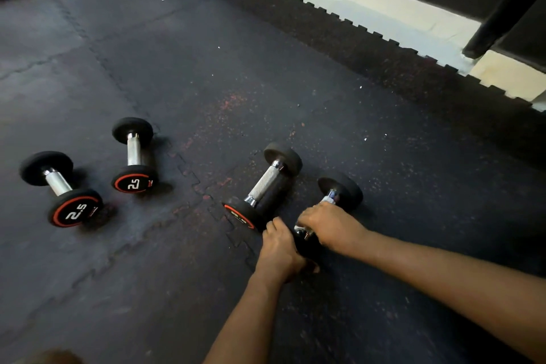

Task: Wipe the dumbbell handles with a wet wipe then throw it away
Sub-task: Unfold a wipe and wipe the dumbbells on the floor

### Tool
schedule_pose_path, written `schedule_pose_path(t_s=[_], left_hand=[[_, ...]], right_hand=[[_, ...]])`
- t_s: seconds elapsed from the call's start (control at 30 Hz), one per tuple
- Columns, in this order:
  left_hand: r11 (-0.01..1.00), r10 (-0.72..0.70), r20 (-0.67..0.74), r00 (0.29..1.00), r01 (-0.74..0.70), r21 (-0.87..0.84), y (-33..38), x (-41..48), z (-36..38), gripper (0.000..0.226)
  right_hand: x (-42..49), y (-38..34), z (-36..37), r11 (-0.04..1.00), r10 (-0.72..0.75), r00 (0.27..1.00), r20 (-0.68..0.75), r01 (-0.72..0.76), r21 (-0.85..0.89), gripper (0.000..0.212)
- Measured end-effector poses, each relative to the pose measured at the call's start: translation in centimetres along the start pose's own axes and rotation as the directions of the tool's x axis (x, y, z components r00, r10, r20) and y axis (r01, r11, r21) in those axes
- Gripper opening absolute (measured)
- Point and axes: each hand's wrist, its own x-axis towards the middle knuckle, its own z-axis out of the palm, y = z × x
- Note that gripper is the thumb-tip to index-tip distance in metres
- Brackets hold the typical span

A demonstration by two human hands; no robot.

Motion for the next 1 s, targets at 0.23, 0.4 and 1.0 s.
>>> schedule_pose_path(t_s=[0.23,0.4,1.0], left_hand=[[1.0,-0.016,-0.01,1.0,0.016,0.007,0.2,-0.2,0.1,0.115],[1.0,-0.003,-0.005,1.0,0.003,0.023,0.0,0.0,0.3,0.116],[0.987,-0.133,-0.257,0.957,0.151,0.054,-5.1,3.6,-6.6,0.125]], right_hand=[[3.9,0.0,-2.9,0.99,0.132,0.949,0.288,-0.138,0.002,0.022],[2.3,0.6,-1.3,0.989,0.097,0.978,0.187,-0.115,0.09,0.01],[11.5,-0.9,-2.3,0.848,0.188,0.893,-0.409,0.063,0.527,0.038]])
